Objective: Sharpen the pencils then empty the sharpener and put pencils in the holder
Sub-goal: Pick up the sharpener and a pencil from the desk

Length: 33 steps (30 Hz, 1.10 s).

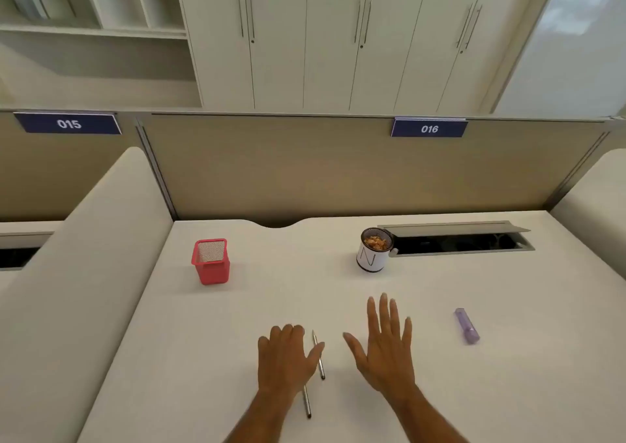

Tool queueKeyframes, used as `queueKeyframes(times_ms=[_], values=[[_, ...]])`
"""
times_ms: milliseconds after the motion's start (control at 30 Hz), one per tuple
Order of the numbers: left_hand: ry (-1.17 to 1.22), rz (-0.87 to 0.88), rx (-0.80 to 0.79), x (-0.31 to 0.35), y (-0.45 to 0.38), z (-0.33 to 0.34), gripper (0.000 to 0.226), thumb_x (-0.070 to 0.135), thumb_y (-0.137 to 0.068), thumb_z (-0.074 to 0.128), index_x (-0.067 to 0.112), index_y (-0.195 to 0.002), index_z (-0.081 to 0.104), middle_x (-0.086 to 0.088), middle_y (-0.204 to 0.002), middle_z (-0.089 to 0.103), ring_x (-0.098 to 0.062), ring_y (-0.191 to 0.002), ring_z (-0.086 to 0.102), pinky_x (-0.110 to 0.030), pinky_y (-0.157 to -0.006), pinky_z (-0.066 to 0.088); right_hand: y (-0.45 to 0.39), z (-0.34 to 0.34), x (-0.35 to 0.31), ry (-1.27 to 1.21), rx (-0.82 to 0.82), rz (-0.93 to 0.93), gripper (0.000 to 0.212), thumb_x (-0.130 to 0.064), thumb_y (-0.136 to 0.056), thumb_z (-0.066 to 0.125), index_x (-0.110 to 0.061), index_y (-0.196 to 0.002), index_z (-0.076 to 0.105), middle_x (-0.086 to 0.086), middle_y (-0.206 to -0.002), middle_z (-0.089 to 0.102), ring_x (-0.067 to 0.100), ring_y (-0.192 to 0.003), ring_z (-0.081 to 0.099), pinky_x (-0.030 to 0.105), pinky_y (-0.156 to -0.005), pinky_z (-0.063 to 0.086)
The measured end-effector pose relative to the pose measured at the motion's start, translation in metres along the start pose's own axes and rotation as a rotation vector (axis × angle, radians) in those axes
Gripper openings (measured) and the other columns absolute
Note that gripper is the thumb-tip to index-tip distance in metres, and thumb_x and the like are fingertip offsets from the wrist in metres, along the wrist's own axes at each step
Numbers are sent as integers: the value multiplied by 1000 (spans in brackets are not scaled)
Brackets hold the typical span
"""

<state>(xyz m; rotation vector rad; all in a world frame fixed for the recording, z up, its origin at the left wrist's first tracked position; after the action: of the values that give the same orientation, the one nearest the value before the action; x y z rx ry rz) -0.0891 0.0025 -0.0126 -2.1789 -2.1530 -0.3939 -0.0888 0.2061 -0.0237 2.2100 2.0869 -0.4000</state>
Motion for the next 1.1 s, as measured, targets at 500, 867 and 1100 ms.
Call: queueKeyframes(times_ms=[500, 867, 1100], values=[[-130, -91, -181, 22, -48, 52, 40, 57, -88, 43, 26, -104, 62, 6, -108, 66, -18, -116, 50, -35, -93, 37, -35, -26, 193, 158, -98, 524, 66, -50, -96, 42, -16, -149, 26, 16, -160, 20, 34, -147, 17, 56, -113, 25], [-101, -96, -211, 24, -60, 64, 30, 44, -92, 42, 24, -102, 63, 6, -105, 67, -19, -111, 52, -34, -89, 36, -33, -4, 222, -16, -127, 595, 58, -4, -84, 45, -24, -138, 38, 6, -118, 55, 31, -100, 52, 37, -76, 42], [-40, -42, -230, 28, -57, 73, 32, 44, -92, 41, 22, -100, 63, 3, -104, 68, -21, -108, 56, -35, -90, 38, -34, 4, 184, -24, -89, 477, 67, 4, -80, 42, -24, -141, 42, 3, -128, 57, 28, -101, 53, 36, -83, 48]])
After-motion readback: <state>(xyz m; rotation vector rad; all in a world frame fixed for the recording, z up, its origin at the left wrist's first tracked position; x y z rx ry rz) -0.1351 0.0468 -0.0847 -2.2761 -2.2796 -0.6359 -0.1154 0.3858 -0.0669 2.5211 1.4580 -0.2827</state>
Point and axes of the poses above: each hand's wrist, its own y-axis away from the middle knuckle, its own z-axis out of the palm, x = y × z, the point moved 9 cm from there along -y, towards the middle knuckle
